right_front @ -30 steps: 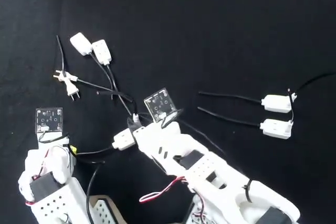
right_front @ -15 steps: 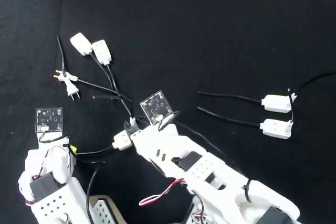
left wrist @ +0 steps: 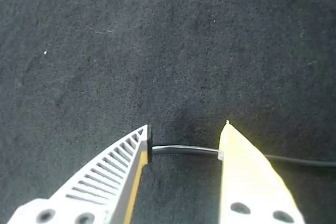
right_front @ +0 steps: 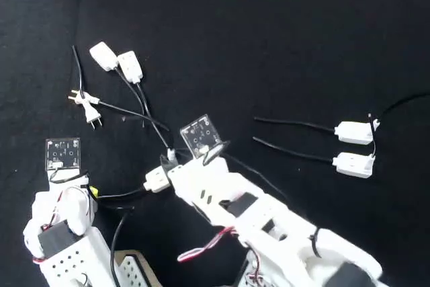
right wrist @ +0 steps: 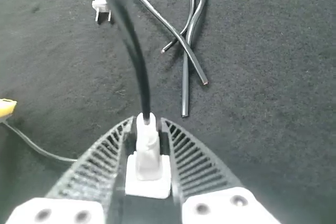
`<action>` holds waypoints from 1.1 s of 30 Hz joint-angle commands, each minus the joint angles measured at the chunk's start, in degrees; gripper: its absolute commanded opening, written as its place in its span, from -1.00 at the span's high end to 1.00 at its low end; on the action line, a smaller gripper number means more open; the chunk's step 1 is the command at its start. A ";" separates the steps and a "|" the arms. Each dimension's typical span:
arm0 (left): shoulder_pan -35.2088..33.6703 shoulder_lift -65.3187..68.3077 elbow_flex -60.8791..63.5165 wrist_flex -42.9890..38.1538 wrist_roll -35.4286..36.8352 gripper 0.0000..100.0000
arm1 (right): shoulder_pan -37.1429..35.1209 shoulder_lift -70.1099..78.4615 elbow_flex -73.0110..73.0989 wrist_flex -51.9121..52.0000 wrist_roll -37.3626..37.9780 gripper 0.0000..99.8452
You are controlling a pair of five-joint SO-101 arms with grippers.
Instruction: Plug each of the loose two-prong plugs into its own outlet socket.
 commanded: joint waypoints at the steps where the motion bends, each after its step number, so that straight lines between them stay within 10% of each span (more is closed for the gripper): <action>1: 0.13 -0.44 -0.40 0.35 -0.53 0.56 | 1.32 6.55 -4.88 1.32 -1.76 0.98; 33: 0.22 -0.44 -0.40 0.26 -0.53 0.56 | -3.52 2.15 -3.82 9.58 0.00 0.97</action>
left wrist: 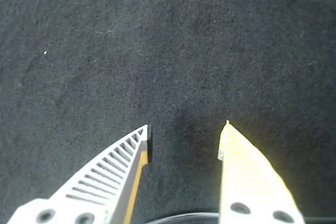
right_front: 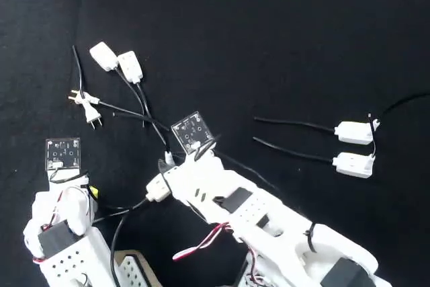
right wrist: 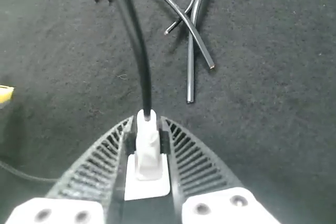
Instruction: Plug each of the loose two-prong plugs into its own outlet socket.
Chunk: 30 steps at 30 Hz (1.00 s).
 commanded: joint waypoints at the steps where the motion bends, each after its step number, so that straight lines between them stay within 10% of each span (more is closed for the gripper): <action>1: 0.22 -0.44 -0.40 0.26 -0.53 0.56 | -1.32 1.10 0.22 1.23 0.62 0.97; 30: 0.22 -0.44 -0.40 0.26 -0.53 0.56 | -3.25 -12.70 3.30 9.76 0.62 0.76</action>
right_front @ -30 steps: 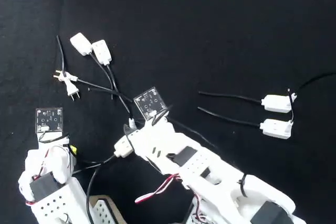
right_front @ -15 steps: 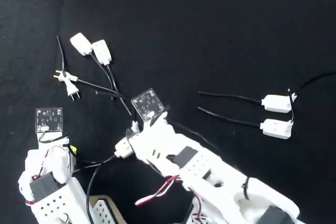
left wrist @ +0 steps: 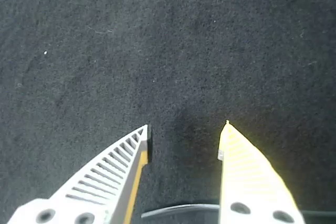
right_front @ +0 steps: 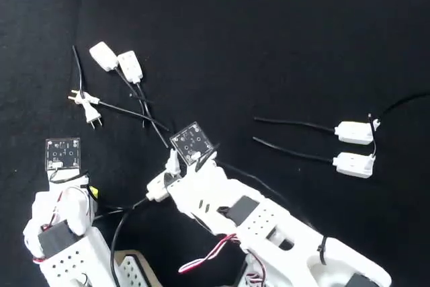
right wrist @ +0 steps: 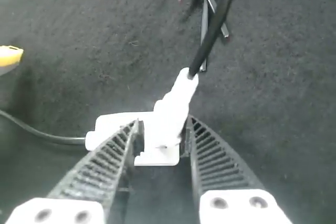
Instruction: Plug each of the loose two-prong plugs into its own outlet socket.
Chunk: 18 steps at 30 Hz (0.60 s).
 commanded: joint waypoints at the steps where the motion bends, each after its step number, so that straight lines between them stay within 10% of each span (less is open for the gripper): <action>1: 0.22 -0.44 -0.40 0.26 -0.53 0.56 | -0.79 -1.54 -0.31 -0.09 0.62 0.75; 18: 0.22 -0.44 -0.40 0.35 -0.53 0.56 | -0.62 -5.93 -2.51 0.00 0.53 0.76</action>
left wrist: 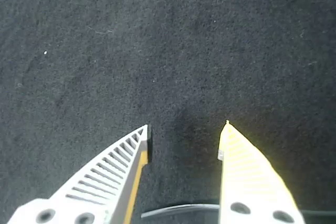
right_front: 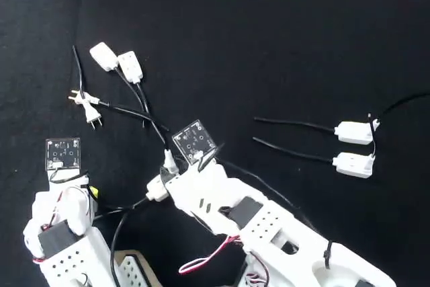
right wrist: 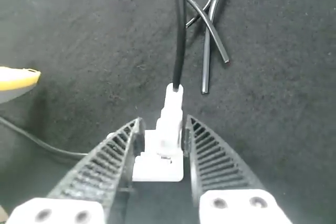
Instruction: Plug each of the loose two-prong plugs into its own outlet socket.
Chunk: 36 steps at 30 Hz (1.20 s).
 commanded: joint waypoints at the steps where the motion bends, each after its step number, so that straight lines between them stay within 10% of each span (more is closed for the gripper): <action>1: 0.22 -0.44 -0.40 0.35 -0.53 0.56 | -0.53 -1.27 -2.51 -0.09 0.53 0.76; 36: 0.22 -0.44 -0.40 0.35 -0.53 0.56 | -0.44 -1.36 1.63 7.38 7.56 0.98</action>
